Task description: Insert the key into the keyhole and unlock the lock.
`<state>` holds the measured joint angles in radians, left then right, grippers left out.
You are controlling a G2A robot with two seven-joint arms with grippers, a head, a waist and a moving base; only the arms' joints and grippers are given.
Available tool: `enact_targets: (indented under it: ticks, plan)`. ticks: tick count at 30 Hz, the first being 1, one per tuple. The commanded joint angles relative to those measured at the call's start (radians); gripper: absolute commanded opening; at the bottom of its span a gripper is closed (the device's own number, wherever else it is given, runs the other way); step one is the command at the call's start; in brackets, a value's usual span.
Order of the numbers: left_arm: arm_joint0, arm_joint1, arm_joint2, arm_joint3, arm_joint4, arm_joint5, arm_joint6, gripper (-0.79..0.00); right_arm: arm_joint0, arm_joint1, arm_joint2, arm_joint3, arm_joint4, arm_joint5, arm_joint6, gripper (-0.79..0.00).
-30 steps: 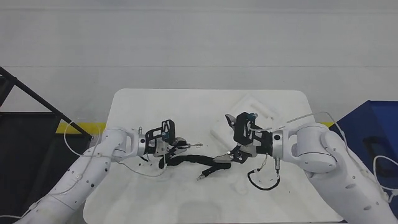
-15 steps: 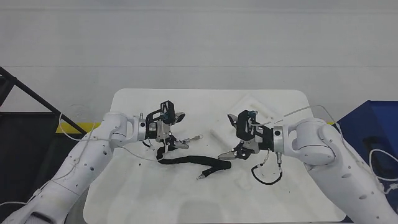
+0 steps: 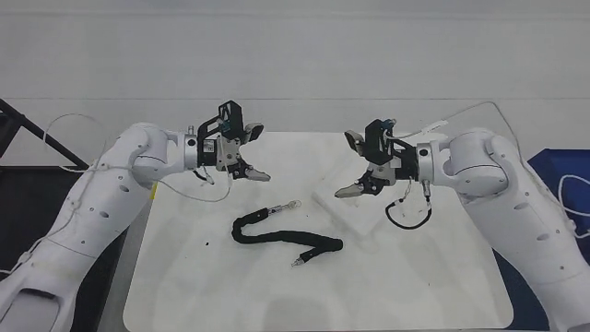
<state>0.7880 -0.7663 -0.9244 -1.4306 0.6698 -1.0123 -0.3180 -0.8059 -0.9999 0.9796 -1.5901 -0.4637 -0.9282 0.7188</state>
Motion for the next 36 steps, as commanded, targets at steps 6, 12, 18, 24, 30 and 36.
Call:
enact_targets:
  ticks: [6, 12, 18, 24, 30, 36]
  plan:
    - [-0.068, 0.069, -0.021, -0.061, -0.202, 0.0, -0.162, 0.0, 0.073, 0.001, -0.009, 0.007, 0.057, 0.014, 0.061, 0.0]
    - [-0.089, 0.094, -0.034, -0.078, -0.278, 0.0, -0.219, 0.0, 0.092, 0.001, -0.015, 0.013, 0.071, 0.021, 0.079, 0.0]
    - [-0.089, 0.094, -0.034, -0.078, -0.278, 0.0, -0.219, 0.0, 0.092, 0.001, -0.015, 0.013, 0.071, 0.021, 0.079, 0.0]
    - [-0.089, 0.094, -0.034, -0.078, -0.278, 0.0, -0.219, 0.0, 0.092, 0.001, -0.015, 0.013, 0.071, 0.021, 0.079, 0.0]
    - [-0.082, 0.092, -0.03, -0.083, -0.271, 0.01, -0.216, 0.0, 0.083, 0.0, -0.021, 0.011, 0.073, 0.02, 0.071, 0.0]
    - [-0.163, 0.067, -0.006, -0.042, -0.163, 0.0, -0.201, 0.0, 0.141, -0.004, -0.061, 0.117, 0.121, -0.084, 0.089, 0.0]
